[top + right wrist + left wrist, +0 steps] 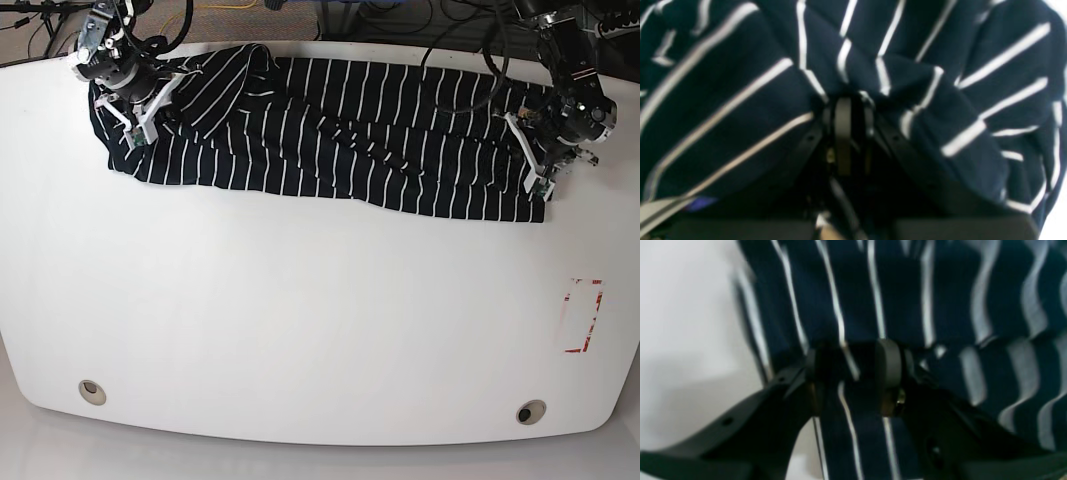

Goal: Fold the T-shirt properly
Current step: 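Grasp the ends of the folded shirt with both grippers, then pull the folded shirt ends apart with both grippers to straighten it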

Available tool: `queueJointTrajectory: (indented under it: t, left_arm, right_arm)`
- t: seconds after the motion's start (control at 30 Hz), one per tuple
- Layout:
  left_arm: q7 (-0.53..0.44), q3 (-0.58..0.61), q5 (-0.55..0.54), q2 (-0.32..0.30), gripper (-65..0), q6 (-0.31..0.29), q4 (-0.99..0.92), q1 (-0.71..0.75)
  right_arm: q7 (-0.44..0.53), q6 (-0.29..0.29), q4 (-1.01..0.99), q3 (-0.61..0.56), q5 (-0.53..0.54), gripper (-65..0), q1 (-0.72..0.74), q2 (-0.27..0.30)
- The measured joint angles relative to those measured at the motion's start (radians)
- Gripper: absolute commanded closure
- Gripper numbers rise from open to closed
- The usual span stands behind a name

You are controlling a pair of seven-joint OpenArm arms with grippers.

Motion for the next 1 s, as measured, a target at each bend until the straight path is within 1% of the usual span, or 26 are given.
queueJointTrajectory:
  t: [0.03,0.1,0.2,0.3,0.5,0.6,0.67,0.77,0.87,0.93,1.0]
  left_arm:
    - [-0.003,0.0,0.0,-0.006,-19.4,0.002,-0.015,0.0]
    - [-0.05,-0.002,-0.022,-0.037,-19.4,-0.001,-0.07,-0.01]
    - [-0.082,-0.002,-0.037,-0.062,-19.6,-0.001,-0.119,-0.032]
    - [-0.082,-0.002,-0.037,-0.066,-19.6,-0.001,-0.14,-0.057]
    - [-0.081,0.004,-0.027,-0.065,-19.7,-0.002,-0.165,-0.095]
    - [-0.07,0.031,-0.028,-0.08,-19.7,-0.001,-0.176,-0.113]
    - [-0.05,0.049,-0.031,-0.091,-19.7,-0.002,-0.177,-0.122]
    - [-0.014,0.061,-0.033,-0.091,-19.7,-0.001,-0.156,-0.128]
    - [0.059,0.061,-0.048,-0.09,-19.9,0.0,-0.111,-0.135]
    - [0.097,0.058,-0.064,-0.096,-21.5,0.004,-0.07,-0.145]
    - [0.143,0.04,-0.084,-0.098,-25.7,0.003,-0.028,-0.159]
  right_arm:
    - [0.008,-0.002,-0.014,0.002,-0.002,-4.1,0.012,0.002]
    - [0.047,0.004,-0.065,0.007,0.0,-4.1,0.04,0.013]
    - [0.076,0.005,-0.123,0.007,0.004,-4.1,0.083,0.028]
    - [0.087,0.008,-0.163,0.005,0.012,-4.1,0.119,0.045]
    - [0.089,0.008,-0.202,0.005,0.012,-4.1,0.162,0.055]
    - [0.087,0.009,-0.225,0.0,0.014,-4.1,0.184,0.07]
    - [0.087,0.01,-0.231,0.0,0.011,-4.1,0.192,0.073]
    - [0.087,0.011,-0.223,-0.001,0.009,-4.1,0.19,0.074]
    - [0.074,0.011,-0.203,-0.001,-0.009,-4.1,0.185,0.074]
    - [0.068,0.008,-0.197,0.0,-0.015,-4.1,0.183,0.075]
    - [0.068,0.008,-0.196,0.0,-0.016,-4.1,0.183,0.076]
